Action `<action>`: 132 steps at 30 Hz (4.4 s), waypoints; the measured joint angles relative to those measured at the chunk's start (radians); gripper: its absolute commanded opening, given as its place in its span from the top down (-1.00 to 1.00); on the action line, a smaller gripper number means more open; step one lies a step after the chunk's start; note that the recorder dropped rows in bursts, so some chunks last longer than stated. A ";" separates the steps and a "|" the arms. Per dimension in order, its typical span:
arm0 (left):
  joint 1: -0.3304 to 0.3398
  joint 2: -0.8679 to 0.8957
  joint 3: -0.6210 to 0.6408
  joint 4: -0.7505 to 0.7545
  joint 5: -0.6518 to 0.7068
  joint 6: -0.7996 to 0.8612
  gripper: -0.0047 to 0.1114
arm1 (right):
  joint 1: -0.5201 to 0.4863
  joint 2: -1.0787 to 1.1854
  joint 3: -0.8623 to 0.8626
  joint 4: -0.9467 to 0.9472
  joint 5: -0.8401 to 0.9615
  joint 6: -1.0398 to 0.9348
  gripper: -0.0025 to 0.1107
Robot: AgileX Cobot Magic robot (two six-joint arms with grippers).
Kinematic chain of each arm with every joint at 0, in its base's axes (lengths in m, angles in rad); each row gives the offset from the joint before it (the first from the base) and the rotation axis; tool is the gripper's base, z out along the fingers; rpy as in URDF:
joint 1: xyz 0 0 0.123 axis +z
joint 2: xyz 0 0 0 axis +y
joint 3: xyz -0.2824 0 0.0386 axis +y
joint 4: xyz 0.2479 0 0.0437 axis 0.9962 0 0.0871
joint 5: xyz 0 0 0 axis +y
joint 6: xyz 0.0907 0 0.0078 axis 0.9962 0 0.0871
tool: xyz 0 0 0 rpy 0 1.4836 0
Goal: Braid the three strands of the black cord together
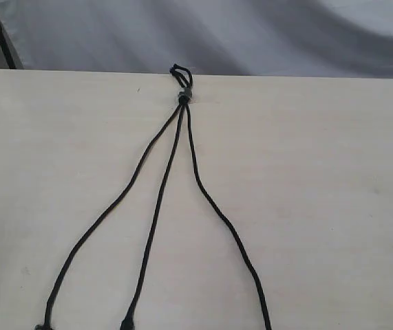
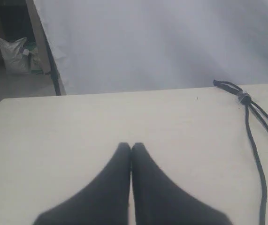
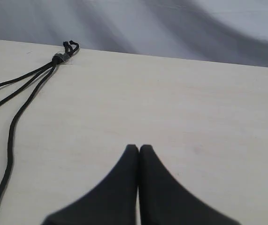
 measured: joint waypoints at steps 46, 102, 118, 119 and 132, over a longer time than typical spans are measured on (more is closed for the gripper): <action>0.000 0.000 -0.005 0.001 -0.898 -0.320 0.90 | 0.000 0.002 -0.013 0.313 -0.566 0.018 0.95; -0.093 1.056 -0.253 0.082 -0.284 -0.305 0.20 | 0.752 1.994 -1.138 0.340 0.123 -0.022 0.14; -0.093 1.056 -0.253 0.082 -0.286 -0.305 0.20 | 0.752 2.059 -1.299 0.157 0.352 -0.022 0.96; -0.093 1.056 -0.253 0.082 -0.286 -0.305 0.20 | 0.752 2.059 -1.321 0.129 0.396 -0.022 0.96; -0.093 1.056 -0.253 0.082 -0.286 -0.314 0.20 | 0.530 1.954 -1.437 -0.296 0.697 0.043 0.96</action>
